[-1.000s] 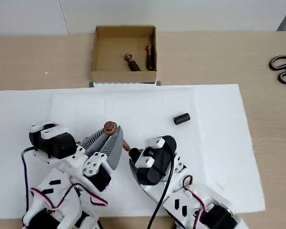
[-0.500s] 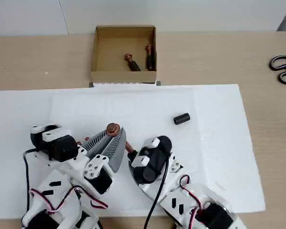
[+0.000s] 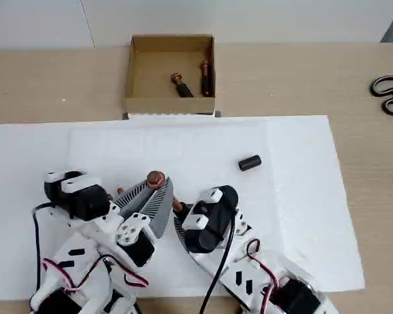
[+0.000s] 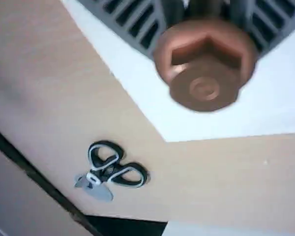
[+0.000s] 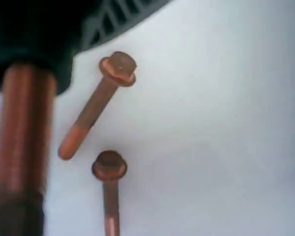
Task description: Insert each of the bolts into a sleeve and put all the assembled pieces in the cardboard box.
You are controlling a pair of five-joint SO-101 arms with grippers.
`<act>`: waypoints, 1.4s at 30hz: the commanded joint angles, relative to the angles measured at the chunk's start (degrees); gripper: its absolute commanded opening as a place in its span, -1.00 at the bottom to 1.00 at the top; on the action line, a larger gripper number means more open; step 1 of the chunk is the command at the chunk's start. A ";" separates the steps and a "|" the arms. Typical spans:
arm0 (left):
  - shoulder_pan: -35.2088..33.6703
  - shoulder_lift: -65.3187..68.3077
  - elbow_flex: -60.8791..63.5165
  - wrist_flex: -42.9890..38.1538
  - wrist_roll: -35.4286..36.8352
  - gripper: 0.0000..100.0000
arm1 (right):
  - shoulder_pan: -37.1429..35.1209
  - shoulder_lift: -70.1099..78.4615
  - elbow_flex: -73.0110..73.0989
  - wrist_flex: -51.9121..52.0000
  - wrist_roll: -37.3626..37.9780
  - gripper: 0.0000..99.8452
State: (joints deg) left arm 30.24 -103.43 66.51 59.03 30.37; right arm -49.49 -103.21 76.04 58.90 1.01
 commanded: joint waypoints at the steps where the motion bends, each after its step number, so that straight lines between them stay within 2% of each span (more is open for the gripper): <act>1: 0.70 -0.44 -0.22 1.05 0.53 -0.99 | 0.48 -0.40 -0.35 -1.98 0.70 -0.99; 7: 5.01 -0.35 0.75 1.14 2.46 -0.99 | 0.48 -0.31 -0.44 -5.32 0.88 -0.99; 12: 6.95 -0.26 2.15 2.90 2.20 -0.99 | 0.48 -0.31 -0.62 -5.76 4.57 -0.99; 17: 7.12 -0.26 3.65 4.92 2.02 -0.99 | 0.48 -0.31 -0.70 -10.07 6.24 -0.99; 21: 7.12 -0.26 4.00 5.10 -1.41 -0.99 | 0.57 -0.31 -0.88 -12.88 10.90 -0.99; 25: 6.95 -0.26 3.82 4.84 -2.46 -0.98 | 0.66 -0.31 -1.14 -12.97 11.96 -0.99; 32: 6.77 -0.26 3.56 5.10 -2.46 -0.62 | 0.66 -0.13 -0.62 -12.79 11.69 -0.99; 42: 0.88 -0.26 -0.13 7.38 -8.53 -0.61 | 0.75 -0.31 1.93 -12.79 11.69 -0.99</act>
State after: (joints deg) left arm 32.44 -103.43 69.93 65.01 23.60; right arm -49.23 -103.21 78.07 48.62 12.09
